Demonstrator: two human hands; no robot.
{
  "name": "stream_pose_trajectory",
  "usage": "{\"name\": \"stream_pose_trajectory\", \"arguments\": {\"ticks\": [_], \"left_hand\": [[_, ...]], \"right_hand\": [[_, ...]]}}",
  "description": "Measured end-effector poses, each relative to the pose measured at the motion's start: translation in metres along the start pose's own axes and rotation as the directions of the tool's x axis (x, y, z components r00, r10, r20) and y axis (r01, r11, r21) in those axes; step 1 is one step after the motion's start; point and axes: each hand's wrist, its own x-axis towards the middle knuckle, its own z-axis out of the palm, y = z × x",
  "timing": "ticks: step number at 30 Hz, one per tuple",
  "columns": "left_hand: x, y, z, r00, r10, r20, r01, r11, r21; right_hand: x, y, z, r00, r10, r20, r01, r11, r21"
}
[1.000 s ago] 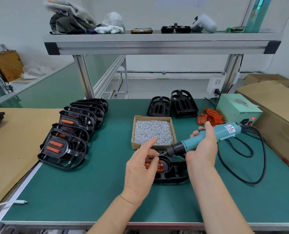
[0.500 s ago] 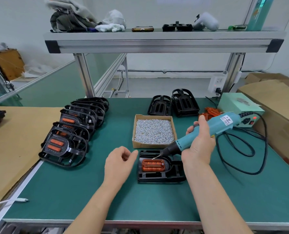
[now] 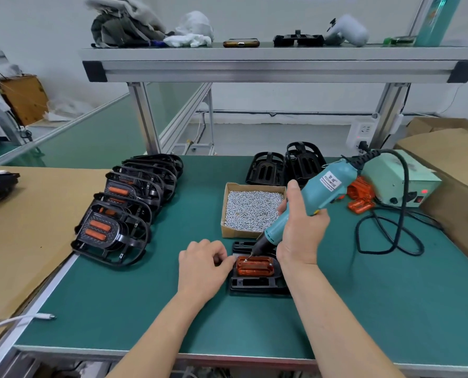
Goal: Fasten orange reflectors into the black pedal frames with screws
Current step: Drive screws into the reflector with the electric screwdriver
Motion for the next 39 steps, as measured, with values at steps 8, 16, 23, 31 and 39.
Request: {"name": "stream_pose_trajectory", "arguments": {"ticks": [8,16,23,31,39], "left_hand": [[0.001,-0.004,0.003,1.000,0.020,-0.008,-0.020,1.000,0.007],[0.000,-0.004,0.003,1.000,0.026,-0.001,-0.026,1.000,0.011],[0.000,-0.004,0.003,1.000,0.029,0.004,-0.029,1.000,0.011],[0.000,-0.004,0.004,0.999,0.033,0.005,-0.033,0.999,0.011],[0.000,-0.001,0.003,0.998,0.061,0.019,-0.062,0.998,0.024]], "right_hand": [[-0.003,0.012,0.005,0.998,-0.034,0.054,0.036,0.999,-0.029],[-0.006,0.016,0.006,0.989,-0.090,0.115,0.098,0.993,-0.071],[-0.010,0.016,0.011,0.976,-0.126,0.176,0.148,0.982,-0.118],[-0.018,0.016,0.020,0.936,-0.126,0.330,0.191,0.967,-0.171],[-0.016,0.018,0.021,0.933,-0.121,0.339,0.191,0.964,-0.183]]}}
